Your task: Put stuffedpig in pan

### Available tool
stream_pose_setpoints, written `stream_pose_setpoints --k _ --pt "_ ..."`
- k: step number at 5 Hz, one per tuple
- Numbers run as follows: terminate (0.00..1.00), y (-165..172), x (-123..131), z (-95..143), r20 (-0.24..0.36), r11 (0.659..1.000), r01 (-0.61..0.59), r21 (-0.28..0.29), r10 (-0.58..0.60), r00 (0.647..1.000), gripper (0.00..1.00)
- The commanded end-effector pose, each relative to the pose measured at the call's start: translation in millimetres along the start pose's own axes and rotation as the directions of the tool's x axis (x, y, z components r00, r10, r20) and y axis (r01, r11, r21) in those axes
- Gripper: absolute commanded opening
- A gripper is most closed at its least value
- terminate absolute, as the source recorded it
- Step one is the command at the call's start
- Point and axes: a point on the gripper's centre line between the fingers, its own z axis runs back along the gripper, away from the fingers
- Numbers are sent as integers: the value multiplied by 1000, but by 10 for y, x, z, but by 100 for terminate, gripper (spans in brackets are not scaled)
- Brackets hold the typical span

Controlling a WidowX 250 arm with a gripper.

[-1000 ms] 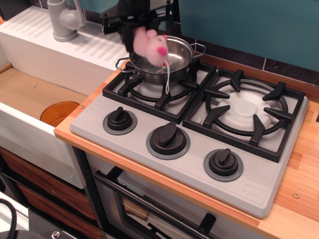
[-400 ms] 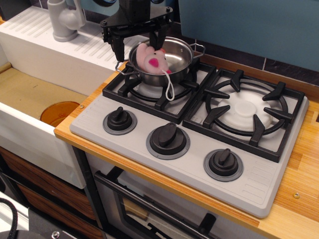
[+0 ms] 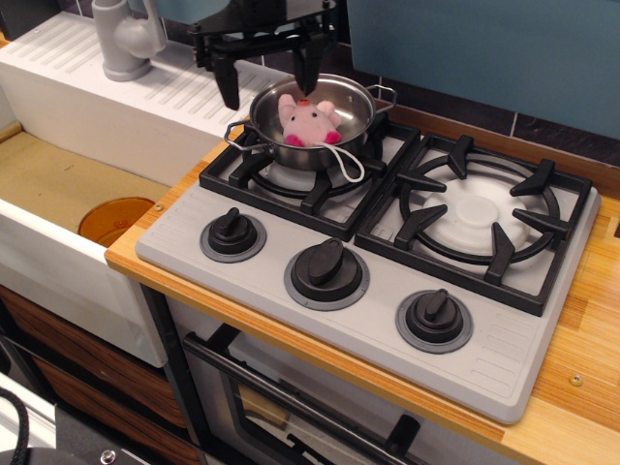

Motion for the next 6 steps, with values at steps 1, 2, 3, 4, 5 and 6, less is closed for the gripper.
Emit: stream_pose_setpoints --k 1,2,3,4,5,6 --pt "0 69 168 366 72 999 6 -50 -3 997 100" --pt "0 78 179 385 69 999 13 -47 -10 998 100" --pt "0 92 199 374 69 998 31 -54 -27 997 100" --pt "0 91 223 362 52 997 47 -59 -44 998 100" --pt "0 76 215 349 59 997 52 -58 -49 997 100" --pt "0 62 227 358 31 998 54 -33 -53 998 100"
